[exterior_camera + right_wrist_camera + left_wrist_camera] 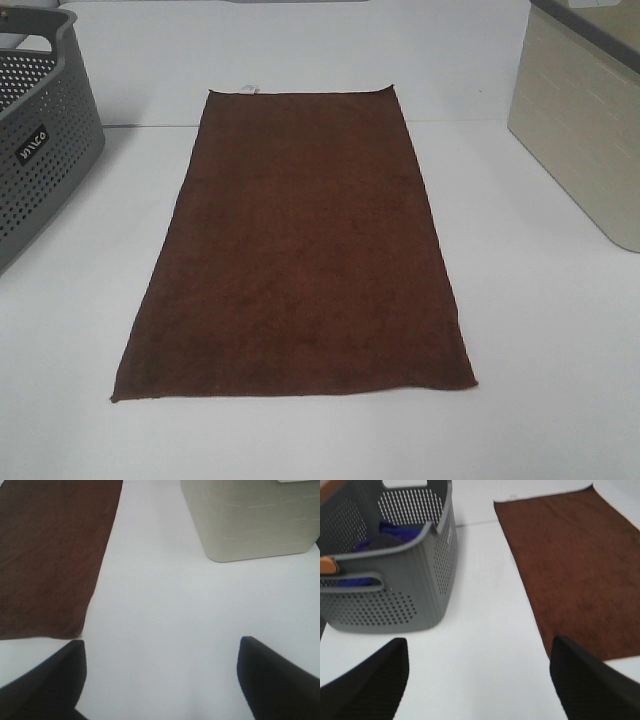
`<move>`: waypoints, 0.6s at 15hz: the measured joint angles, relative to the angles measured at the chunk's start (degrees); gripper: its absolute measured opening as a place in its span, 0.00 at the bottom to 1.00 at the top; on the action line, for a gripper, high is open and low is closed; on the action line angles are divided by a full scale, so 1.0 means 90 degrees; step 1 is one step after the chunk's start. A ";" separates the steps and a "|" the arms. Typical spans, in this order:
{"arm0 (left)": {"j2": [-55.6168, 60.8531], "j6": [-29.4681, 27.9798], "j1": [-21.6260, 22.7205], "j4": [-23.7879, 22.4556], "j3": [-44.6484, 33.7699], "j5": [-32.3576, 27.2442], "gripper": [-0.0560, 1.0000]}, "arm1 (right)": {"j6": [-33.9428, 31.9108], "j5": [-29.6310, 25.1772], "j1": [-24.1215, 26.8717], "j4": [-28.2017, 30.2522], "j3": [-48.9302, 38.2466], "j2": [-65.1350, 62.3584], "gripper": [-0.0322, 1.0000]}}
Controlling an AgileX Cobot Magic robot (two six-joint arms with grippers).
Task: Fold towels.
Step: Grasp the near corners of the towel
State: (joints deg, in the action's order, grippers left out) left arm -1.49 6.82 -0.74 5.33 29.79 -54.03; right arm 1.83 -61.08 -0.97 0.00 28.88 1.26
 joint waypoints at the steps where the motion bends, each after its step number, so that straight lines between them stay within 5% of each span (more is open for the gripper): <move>1: -0.0484 -0.0019 0.0000 0.0076 -0.0032 0.0949 0.76 | -0.0076 0.0127 0.0000 0.0000 0.0102 0.0554 0.79; 4: -0.1872 -0.0019 0.0000 0.0834 -0.0382 0.2718 0.76 | -0.0166 0.0376 0.0000 -0.0267 0.0127 0.1821 0.79; 9: -0.4705 0.0197 0.0000 0.2585 -0.0363 0.3247 0.76 | -0.0166 0.1210 0.0000 -0.0554 0.0331 0.4068 0.78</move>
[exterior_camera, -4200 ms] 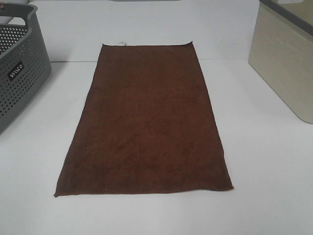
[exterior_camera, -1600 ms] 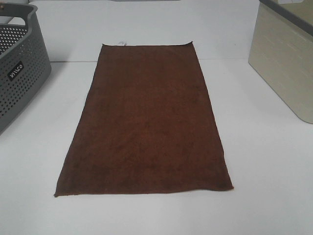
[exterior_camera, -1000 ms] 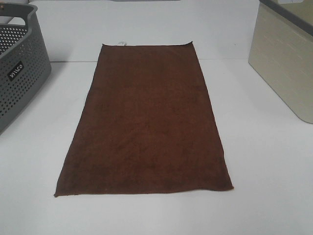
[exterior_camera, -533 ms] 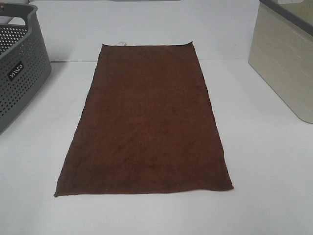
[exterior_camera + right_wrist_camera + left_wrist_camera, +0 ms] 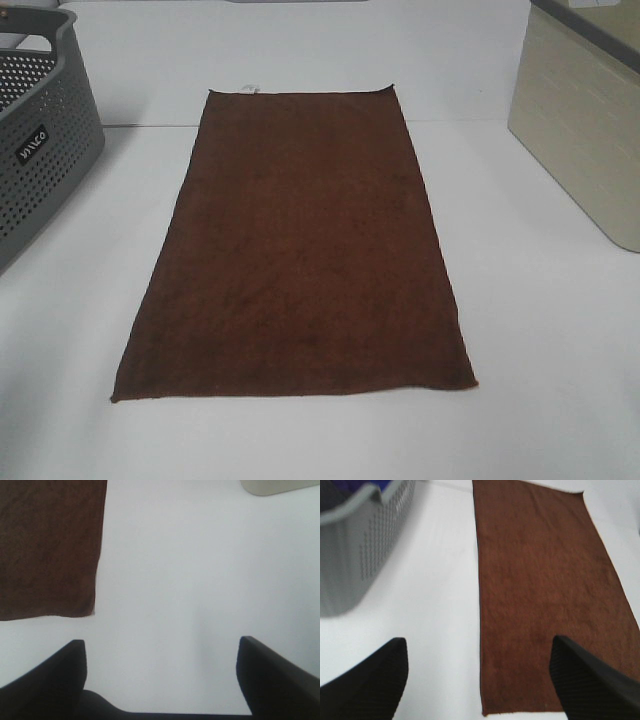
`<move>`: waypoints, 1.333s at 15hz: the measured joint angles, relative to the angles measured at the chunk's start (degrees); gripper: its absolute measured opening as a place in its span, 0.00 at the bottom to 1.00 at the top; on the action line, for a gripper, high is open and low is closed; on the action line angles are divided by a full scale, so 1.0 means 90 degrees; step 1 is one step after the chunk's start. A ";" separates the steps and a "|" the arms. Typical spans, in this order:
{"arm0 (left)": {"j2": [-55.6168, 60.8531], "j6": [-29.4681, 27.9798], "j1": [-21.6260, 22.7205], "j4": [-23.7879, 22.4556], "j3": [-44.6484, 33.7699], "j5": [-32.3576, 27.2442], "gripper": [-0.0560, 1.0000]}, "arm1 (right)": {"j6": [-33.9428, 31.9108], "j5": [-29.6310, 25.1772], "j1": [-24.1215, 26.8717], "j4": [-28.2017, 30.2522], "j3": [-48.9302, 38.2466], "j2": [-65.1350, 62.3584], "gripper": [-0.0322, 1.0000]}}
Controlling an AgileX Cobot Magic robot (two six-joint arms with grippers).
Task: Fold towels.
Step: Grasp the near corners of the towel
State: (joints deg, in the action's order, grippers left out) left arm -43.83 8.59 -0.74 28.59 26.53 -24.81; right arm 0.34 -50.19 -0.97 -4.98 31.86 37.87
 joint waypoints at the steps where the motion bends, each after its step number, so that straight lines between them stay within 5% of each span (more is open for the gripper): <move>1: -0.0662 0.0325 0.0000 0.0458 0.0089 -0.0064 0.75 | 0.0000 0.0134 0.0000 -0.0076 0.0134 0.0516 0.78; 6: -0.3209 0.2648 0.0000 0.2566 0.0541 -0.0293 0.75 | 0.0738 0.0471 0.0000 -0.1031 0.0866 0.3113 0.78; 11: -0.5036 0.4545 0.0000 0.4456 0.0579 -0.0407 0.75 | 0.1611 0.1451 0.0000 -0.2050 0.0993 0.5080 0.78; 14: -0.5723 0.5322 0.0000 0.5157 0.0586 -0.0452 0.75 | 0.2343 0.1706 0.0000 -0.2769 0.0999 0.5857 0.77; 16: -0.6315 0.6054 0.0000 0.5806 0.0618 -0.0598 0.75 | 0.3699 0.1827 0.0000 -0.4011 0.0999 0.6665 0.76; 20: -0.6856 0.6411 -0.0178 0.6099 0.0980 -0.0758 0.75 | 0.4641 0.1827 0.0000 -0.4953 0.1006 0.7219 0.76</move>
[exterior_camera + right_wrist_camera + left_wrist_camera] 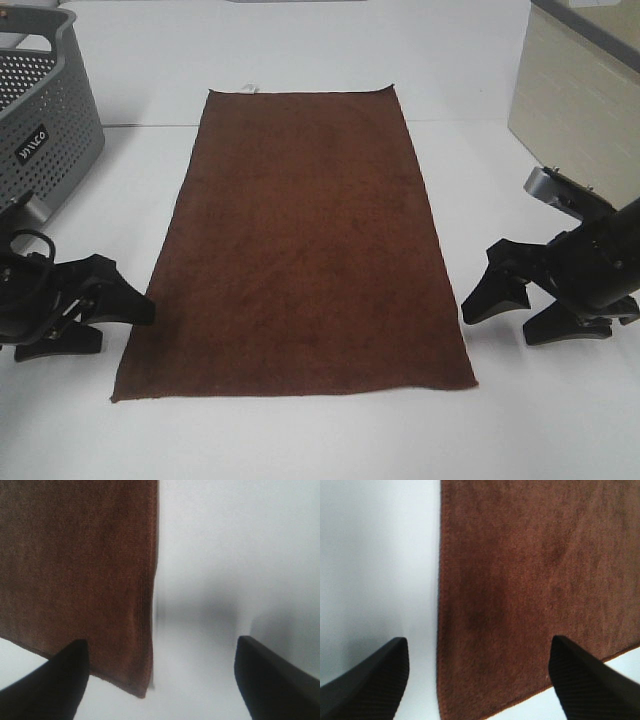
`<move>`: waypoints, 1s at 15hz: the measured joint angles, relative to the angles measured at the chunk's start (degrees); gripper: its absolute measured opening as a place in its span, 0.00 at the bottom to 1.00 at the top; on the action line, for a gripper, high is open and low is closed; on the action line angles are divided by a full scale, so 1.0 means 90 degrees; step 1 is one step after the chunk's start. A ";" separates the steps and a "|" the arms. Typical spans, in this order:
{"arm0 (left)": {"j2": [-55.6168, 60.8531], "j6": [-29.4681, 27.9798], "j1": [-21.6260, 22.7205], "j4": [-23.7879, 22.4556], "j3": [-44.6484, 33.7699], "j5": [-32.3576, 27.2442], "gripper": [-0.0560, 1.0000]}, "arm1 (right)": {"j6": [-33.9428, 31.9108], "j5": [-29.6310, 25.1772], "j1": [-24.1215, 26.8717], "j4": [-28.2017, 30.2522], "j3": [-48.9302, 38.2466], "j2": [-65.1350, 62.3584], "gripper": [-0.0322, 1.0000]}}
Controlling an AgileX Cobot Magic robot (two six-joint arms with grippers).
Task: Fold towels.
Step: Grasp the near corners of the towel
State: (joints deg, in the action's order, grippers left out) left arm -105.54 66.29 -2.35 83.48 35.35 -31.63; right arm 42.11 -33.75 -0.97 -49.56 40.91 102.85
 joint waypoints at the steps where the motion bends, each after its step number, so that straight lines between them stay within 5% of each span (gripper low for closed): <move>1: -0.0140 0.0013 -0.0172 0.0013 0.0153 0.0000 0.75 | 0.0057 0.0013 0.0000 -0.0102 0.0000 0.0083 0.76; 5: -0.0618 -0.0216 -0.0675 0.0166 0.0707 0.0013 0.74 | 0.0191 0.0000 -0.0121 -0.0344 0.0178 0.0407 0.76; 8: -0.0770 -0.0280 -0.0688 0.0223 0.0859 -0.0140 0.71 | 0.0140 0.0025 -0.0738 -0.0509 0.0452 0.0662 0.72; 12: -0.0879 -0.0280 -0.0688 0.0185 0.0872 0.0038 0.39 | 0.0025 0.0032 -0.0917 -0.0910 0.0579 0.0993 0.49; 14: -0.0898 -0.0261 -0.0688 0.0159 0.0872 0.0051 0.11 | 0.0025 0.0038 -0.0917 -0.1050 0.0579 0.1146 0.23; 15: -0.0898 -0.0255 -0.0688 0.0153 0.0872 0.0051 0.06 | 0.0025 0.0064 -0.0917 -0.1050 0.0579 0.1178 0.10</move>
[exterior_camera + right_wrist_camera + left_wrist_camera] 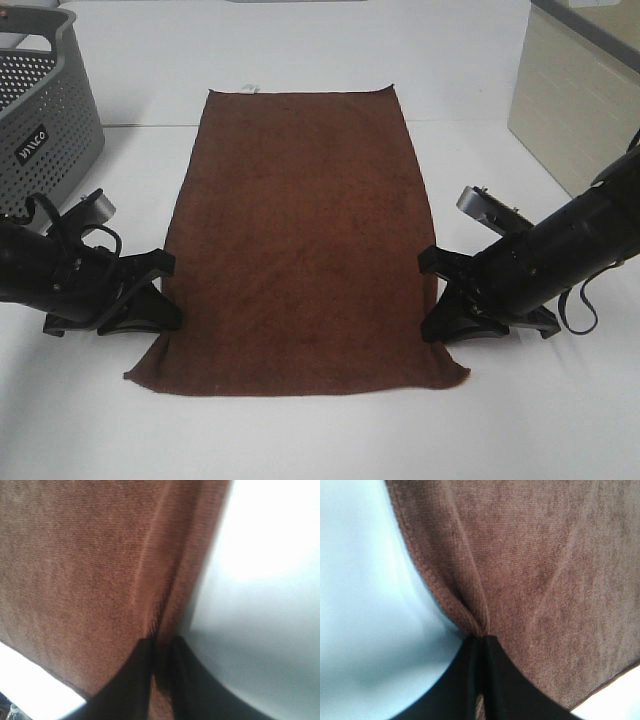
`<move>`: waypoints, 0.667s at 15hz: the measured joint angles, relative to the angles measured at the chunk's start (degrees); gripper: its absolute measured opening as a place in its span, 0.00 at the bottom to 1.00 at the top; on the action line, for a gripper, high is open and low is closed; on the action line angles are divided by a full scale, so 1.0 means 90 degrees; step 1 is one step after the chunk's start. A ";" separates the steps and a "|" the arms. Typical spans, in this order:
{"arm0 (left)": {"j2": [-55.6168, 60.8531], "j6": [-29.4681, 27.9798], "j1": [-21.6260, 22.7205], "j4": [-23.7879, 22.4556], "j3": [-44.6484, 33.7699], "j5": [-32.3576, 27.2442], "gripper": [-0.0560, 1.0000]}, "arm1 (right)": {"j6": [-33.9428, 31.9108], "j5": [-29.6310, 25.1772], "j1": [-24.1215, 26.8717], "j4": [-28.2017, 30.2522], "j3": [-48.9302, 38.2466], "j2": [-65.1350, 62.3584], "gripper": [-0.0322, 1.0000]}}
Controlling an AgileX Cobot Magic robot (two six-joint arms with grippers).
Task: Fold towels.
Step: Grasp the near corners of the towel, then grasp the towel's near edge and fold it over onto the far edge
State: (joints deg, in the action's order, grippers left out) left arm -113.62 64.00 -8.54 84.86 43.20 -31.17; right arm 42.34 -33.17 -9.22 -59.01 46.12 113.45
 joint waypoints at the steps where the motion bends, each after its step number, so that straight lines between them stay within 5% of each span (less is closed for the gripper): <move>1: 0.0000 0.0000 0.0000 -0.0013 0.0000 -0.0013 0.06 | -0.0006 0.0000 0.0000 0.0000 0.0000 0.0000 0.03; 10: 0.1445 -0.0879 0.0000 -0.1012 -0.1184 -0.0032 0.06 | -0.0891 0.0032 0.0000 0.0809 -0.1070 -0.1343 0.03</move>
State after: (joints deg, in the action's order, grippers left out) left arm -100.61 56.09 -8.54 75.75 32.54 -31.46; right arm 34.32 -32.89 -9.22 -51.74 36.50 101.36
